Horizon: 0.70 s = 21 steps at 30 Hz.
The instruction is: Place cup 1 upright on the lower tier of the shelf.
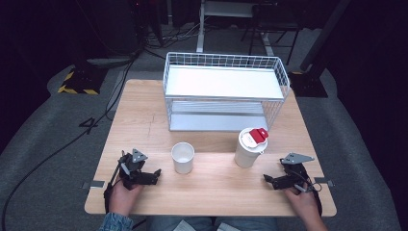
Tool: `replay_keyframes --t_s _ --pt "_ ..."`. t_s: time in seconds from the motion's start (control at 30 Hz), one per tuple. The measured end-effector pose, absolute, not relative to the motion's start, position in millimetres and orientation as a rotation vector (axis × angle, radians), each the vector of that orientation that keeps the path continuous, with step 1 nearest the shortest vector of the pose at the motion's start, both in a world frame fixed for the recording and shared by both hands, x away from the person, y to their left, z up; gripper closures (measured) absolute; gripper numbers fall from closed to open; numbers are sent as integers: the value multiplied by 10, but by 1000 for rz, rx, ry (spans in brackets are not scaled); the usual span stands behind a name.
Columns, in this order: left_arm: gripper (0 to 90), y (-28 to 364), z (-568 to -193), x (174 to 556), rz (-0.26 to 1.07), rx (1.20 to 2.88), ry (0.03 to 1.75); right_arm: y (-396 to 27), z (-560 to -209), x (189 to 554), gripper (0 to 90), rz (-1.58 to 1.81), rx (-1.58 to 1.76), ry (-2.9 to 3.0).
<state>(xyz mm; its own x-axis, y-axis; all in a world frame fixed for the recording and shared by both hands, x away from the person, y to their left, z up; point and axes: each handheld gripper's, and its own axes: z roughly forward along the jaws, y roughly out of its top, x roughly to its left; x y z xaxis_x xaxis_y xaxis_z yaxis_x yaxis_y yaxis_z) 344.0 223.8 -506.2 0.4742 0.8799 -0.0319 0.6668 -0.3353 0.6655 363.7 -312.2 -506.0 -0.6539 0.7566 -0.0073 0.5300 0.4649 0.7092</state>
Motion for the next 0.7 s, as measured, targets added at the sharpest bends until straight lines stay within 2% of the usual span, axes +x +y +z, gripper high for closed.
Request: replay_keyframes --t_s 0.7 --pt "0 2247 -5023 3409 453 2095 1289 -3122 -5060 3637 4 993 1092 2396"
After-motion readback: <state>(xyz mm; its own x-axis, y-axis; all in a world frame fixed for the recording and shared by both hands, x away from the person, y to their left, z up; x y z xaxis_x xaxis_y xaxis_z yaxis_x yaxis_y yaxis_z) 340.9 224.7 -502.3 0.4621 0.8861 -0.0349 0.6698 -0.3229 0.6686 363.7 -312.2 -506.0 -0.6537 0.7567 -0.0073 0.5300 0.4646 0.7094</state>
